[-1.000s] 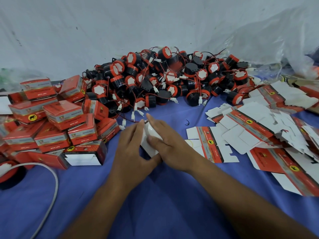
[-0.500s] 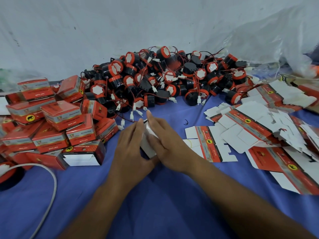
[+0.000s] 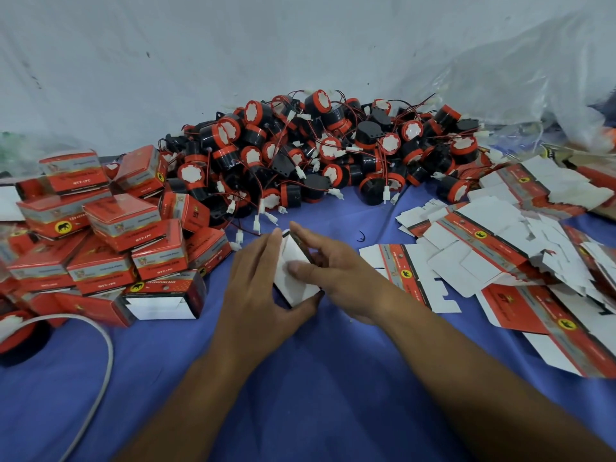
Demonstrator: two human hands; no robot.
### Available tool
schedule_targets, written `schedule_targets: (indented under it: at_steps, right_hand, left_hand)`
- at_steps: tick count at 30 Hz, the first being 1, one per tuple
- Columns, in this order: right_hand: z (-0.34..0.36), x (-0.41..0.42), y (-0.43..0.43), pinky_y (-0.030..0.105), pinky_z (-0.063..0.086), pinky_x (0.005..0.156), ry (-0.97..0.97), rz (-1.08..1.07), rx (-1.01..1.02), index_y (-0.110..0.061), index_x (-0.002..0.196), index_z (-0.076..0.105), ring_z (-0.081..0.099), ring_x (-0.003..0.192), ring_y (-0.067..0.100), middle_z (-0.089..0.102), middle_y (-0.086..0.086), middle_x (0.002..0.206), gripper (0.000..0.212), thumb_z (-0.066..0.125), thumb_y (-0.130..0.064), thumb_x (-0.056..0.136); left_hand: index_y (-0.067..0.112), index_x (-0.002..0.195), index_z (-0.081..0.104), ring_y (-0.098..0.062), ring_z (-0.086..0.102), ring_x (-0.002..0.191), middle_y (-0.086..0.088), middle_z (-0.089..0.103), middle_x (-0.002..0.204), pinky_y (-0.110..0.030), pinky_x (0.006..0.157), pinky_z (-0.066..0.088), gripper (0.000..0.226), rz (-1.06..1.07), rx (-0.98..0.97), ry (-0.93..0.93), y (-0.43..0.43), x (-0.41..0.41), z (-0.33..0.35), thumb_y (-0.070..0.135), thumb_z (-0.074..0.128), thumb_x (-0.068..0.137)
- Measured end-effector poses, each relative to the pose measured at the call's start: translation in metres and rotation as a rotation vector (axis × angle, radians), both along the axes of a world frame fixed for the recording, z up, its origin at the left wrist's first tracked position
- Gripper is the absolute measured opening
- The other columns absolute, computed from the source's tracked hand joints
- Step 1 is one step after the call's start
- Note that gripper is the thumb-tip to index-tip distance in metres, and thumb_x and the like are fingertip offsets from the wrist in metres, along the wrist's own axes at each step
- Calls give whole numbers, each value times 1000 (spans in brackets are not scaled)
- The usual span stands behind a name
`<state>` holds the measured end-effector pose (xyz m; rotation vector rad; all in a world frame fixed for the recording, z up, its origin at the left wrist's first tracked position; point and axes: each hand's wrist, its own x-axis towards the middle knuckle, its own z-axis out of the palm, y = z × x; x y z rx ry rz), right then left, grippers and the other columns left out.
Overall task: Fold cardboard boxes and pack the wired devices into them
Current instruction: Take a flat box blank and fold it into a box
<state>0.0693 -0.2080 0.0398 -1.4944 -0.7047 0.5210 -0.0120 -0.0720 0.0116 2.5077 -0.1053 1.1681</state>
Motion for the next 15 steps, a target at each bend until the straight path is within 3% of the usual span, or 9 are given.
schedule_targets:
  at_steps: [2,4,6,8,10,12,15]
  right_hand:
    - [1,0,0,35,55,94,42,13,-17,-23,133,55,68,100,8,72,2,112,41,64,-8,96]
    - [3,1,-2,36,57,90,-89,-36,-82,-19,125,58,69,98,14,71,7,110,33,68,-14,93]
    - [6,6,-7,33,56,88,-332,-114,-214,-19,123,60,65,95,11,69,-3,106,37,74,-18,89]
    - [4,12,-13,38,47,95,-704,-131,-394,-15,117,60,57,95,11,64,-5,104,37,75,-16,84]
    - [-1,15,-17,45,24,116,-1061,-68,-566,-11,117,60,48,120,16,61,0,119,42,72,-10,77]
    - [-7,15,-16,44,3,124,-1253,-25,-650,-8,124,60,31,147,27,51,6,144,51,72,-10,75]
    - [-11,16,-10,40,1,124,-1317,-97,-729,-2,130,56,21,152,33,42,15,153,53,69,-17,81]
  left_hand:
    - [-15,132,50,-32,49,120,-27,58,127,-38,102,43,83,-9,42,-15,2,2,-2,31,82,70]
    - [-13,135,46,-31,46,122,-27,55,130,-38,104,41,84,-28,43,3,4,4,-3,31,81,72]
    - [-8,143,39,-29,40,130,-23,48,141,-29,113,31,88,-88,22,73,5,4,-3,37,76,77]
    - [-2,150,31,-29,34,138,-18,36,153,-18,119,13,89,-126,60,151,8,4,-3,45,65,82]
    - [7,153,26,-33,33,139,-15,28,159,-27,120,15,87,-92,171,196,15,4,-6,44,63,85]
    - [10,149,36,-39,40,133,-16,35,155,-48,113,31,79,-44,287,218,21,6,-6,40,66,83]
    - [6,126,59,-40,52,116,-19,55,129,-50,98,41,59,33,283,197,27,8,-5,40,68,80]
